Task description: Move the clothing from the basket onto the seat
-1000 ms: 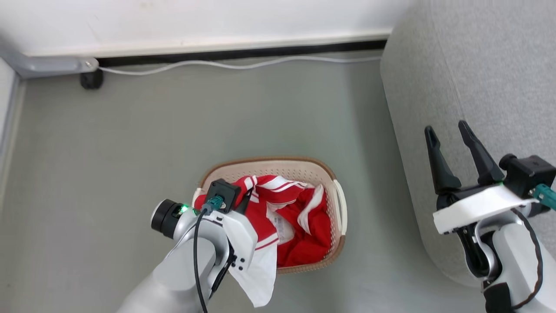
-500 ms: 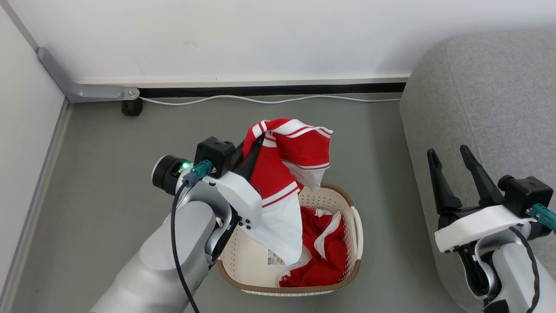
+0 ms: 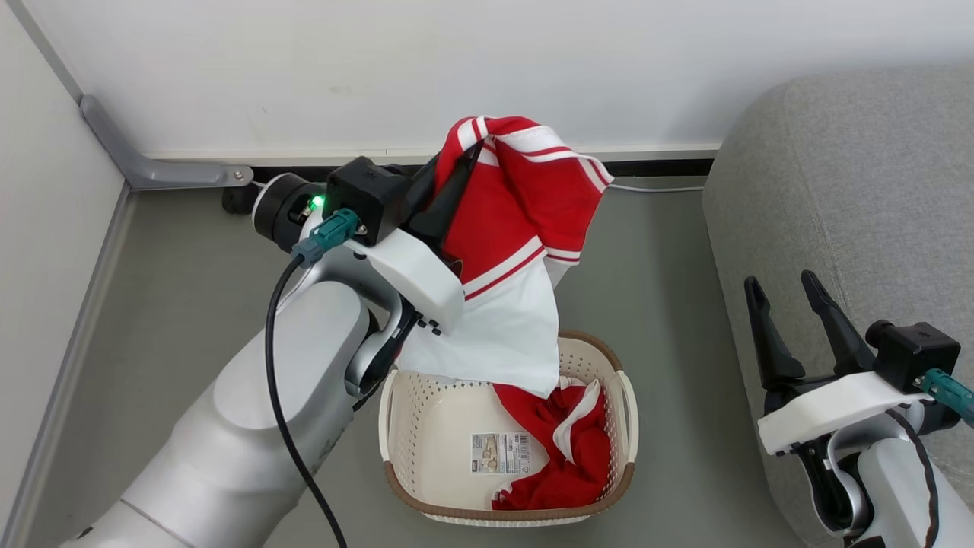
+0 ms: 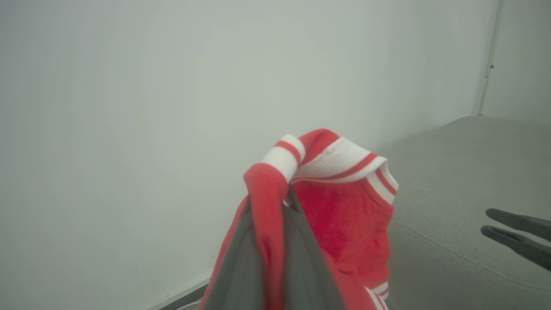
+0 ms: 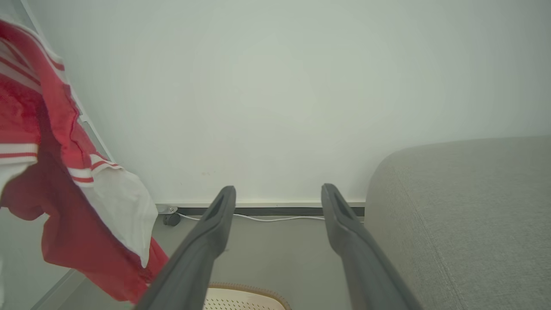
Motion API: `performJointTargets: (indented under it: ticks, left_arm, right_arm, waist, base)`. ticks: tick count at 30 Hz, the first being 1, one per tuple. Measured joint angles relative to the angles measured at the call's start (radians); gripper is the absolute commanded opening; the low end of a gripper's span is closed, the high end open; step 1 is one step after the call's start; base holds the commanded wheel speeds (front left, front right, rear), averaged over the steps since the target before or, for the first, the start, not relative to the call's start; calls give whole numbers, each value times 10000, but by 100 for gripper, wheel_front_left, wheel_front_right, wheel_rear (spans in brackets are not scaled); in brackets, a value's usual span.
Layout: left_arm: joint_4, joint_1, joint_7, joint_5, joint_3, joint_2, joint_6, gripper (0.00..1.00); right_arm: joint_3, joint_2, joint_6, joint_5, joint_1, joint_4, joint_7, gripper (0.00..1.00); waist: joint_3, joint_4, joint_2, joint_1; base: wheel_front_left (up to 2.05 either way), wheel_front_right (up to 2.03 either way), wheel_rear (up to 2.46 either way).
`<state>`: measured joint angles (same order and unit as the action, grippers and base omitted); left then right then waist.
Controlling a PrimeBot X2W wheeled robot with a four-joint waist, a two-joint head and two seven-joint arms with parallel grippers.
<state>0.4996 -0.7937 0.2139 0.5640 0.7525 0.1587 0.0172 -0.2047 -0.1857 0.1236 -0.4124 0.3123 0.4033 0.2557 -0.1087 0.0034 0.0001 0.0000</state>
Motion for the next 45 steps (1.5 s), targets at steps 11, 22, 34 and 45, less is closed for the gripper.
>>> performJointTargets:
  ticks: [11, 22, 34, 45]
  left_arm:
    - [-966, -154, -614, -6, 48, 295, 71, 0]
    - [-1168, -154, -658, 10, 111, 384, 176, 0]
    - [-1185, -155, -648, 10, 284, 259, 196, 0]
    - [-1158, -161, -591, 12, 428, 127, 194, 0]
  right_arm:
    - [-121, 59, 0, 0, -4, 59, 0, 100]
    - [-1528, -357, 0, -2, 300, -90, 0, 100]
    - [-4890, -1181, 0, -560, 2331, 171, 0, 100]
    - [-6771, -1095, 0, -926, 4005, 1597, 0, 100]
  waist:
    - [12, -51, 0, 0]
    - [-56, -73, 0, 0]
    - [-161, 24, 0, 0]
    - [-199, 237, -1, 0]
  base:
    - [0, 0, 0]
    - [0, 0, 0]
    - [0, 0, 0]
    - [0, 0, 0]
